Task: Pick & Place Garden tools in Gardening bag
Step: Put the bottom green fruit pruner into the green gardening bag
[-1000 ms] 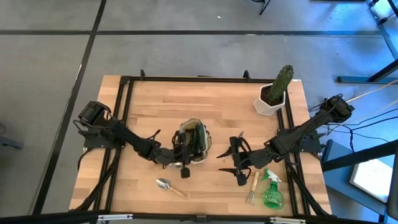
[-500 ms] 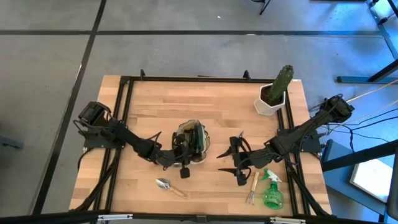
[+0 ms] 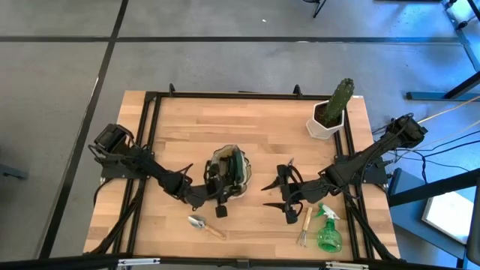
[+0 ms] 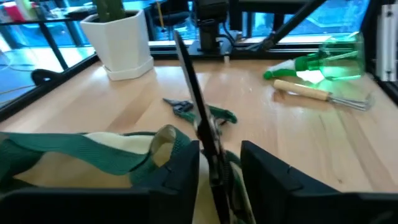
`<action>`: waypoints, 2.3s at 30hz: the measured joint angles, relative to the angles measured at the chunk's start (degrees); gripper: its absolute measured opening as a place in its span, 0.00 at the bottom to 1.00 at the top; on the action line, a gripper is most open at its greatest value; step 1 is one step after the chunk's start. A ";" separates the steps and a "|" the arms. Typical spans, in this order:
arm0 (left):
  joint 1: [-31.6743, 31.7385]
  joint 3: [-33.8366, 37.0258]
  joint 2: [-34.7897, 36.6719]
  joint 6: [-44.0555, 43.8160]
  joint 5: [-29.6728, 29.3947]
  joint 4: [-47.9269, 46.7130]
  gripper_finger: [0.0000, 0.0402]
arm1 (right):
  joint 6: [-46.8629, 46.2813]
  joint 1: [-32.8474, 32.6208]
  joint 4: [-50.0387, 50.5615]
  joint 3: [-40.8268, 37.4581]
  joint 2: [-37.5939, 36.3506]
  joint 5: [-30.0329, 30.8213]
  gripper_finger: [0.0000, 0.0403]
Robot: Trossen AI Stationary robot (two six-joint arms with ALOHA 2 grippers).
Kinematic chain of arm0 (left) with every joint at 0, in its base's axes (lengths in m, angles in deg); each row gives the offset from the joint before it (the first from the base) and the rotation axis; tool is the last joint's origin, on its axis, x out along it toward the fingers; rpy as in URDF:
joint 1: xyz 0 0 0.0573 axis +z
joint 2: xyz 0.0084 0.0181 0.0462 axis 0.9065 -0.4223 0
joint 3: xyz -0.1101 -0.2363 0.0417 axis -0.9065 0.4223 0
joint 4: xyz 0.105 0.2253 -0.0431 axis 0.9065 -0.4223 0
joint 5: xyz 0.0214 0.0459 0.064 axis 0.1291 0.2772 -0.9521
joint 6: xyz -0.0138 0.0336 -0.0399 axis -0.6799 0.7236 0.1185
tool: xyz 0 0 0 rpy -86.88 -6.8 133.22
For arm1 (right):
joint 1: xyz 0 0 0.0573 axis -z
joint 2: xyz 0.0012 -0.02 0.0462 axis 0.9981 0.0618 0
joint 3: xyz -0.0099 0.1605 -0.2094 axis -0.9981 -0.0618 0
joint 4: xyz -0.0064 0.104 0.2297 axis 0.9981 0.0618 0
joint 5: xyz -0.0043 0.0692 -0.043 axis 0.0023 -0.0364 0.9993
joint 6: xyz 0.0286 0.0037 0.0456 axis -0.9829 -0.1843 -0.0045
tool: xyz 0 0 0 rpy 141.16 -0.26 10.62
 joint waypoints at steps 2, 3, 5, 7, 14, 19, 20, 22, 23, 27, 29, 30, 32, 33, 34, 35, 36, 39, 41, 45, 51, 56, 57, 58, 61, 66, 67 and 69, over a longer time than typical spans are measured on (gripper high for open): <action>0.32 0.00 0.00 0.04 0.06 0.56 0.30 | 0.00 0.00 0.00 0.00 0.00 0.00 0.56; 0.54 0.00 0.00 0.08 0.24 1.04 0.30 | 0.00 0.00 0.00 0.00 0.00 0.00 0.56; 0.80 0.00 0.00 0.53 0.36 1.56 0.31 | 0.00 0.00 0.00 0.00 0.00 0.00 0.56; 0.94 0.00 0.00 1.95 0.34 3.02 0.31 | 0.00 0.00 -0.01 0.00 0.00 0.00 0.56; 0.96 -0.07 0.02 5.10 -0.07 7.44 0.31 | 0.00 0.00 0.00 0.00 0.00 0.01 0.56; 0.96 -0.07 0.04 2.36 -0.09 7.09 0.20 | 0.00 0.01 0.07 0.00 0.00 0.03 0.56; 0.96 -0.08 0.04 2.28 -0.12 7.11 0.15 | 0.00 0.01 0.09 0.00 0.00 0.03 0.56; 0.86 -0.12 0.07 2.00 -0.19 7.13 0.07 | 0.00 0.00 0.12 0.00 0.00 0.03 0.56; 0.83 -0.13 0.09 1.99 -0.28 7.13 0.06 | 0.00 0.00 0.14 0.00 0.00 0.03 0.56; 0.85 -0.20 0.20 0.35 0.01 5.37 0.06 | 0.00 0.00 0.19 0.00 0.00 0.03 0.56; 0.85 -0.26 0.24 -1.01 -0.03 3.75 0.06 | -0.02 0.00 0.20 0.00 0.00 0.03 0.56; 0.84 -0.28 0.26 -1.51 -0.05 3.07 0.06 | -0.04 0.00 0.20 0.00 0.00 0.03 0.56; 0.54 -0.31 0.31 -1.97 -0.05 2.41 0.06 | -0.04 0.00 0.20 0.00 0.00 0.03 0.56; 0.40 -0.33 0.31 -1.98 -0.09 2.21 0.06 | -0.04 0.00 0.20 0.00 0.00 0.03 0.56; 0.21 -0.33 0.31 -1.98 -0.14 1.98 0.06 | -0.04 0.02 0.20 0.00 0.00 0.05 0.56; 0.10 -0.33 0.31 -1.98 -0.17 1.65 0.06 | -0.04 0.00 0.20 0.00 0.00 0.05 0.56; 0.08 -0.33 0.31 -1.96 -0.18 1.42 0.06 | -0.04 0.00 0.20 0.00 0.00 0.05 0.56; -0.23 -0.33 0.31 -2.02 -0.20 0.32 0.06 | -0.09 0.01 0.20 0.00 0.00 0.05 0.56; -0.28 -0.34 0.33 -2.35 -0.69 -0.11 0.06 | -0.12 0.00 0.19 0.00 0.00 0.05 0.56; -0.28 -0.33 0.33 -2.50 -0.61 -0.50 0.06 | -0.24 0.01 0.17 0.00 0.00 0.05 0.56; -0.19 -0.39 0.39 -5.48 0.39 -3.69 0.06 | -0.24 0.00 0.17 0.00 0.00 0.05 0.56; -0.22 -0.33 0.35 -6.31 1.10 -4.47 0.06 | -0.24 0.02 0.17 0.00 0.00 0.09 0.56; -0.22 -0.33 0.35 -6.33 1.20 -4.47 0.06 | -0.24 0.00 0.15 0.00 0.00 0.09 0.56; -0.22 -0.33 0.31 -6.35 1.22 -4.47 0.06 | -0.24 0.01 0.15 0.00 0.00 0.09 0.56; -0.23 -0.28 0.29 -5.62 1.40 -4.47 0.06 | -0.24 0.01 0.15 0.00 0.00 0.09 0.56; -0.74 0.04 0.04 -1.91 -0.74 -4.23 0.19 | -0.24 0.01 0.15 0.00 0.00 0.09 0.56; -0.87 0.29 -0.22 -1.49 -1.73 -4.09 0.24 | -0.24 0.02 0.15 0.00 0.00 0.09 0.56; -1.07 0.13 -0.22 -1.28 -2.44 -3.11 0.31 | -0.24 0.01 0.13 0.01 0.00 0.09 0.56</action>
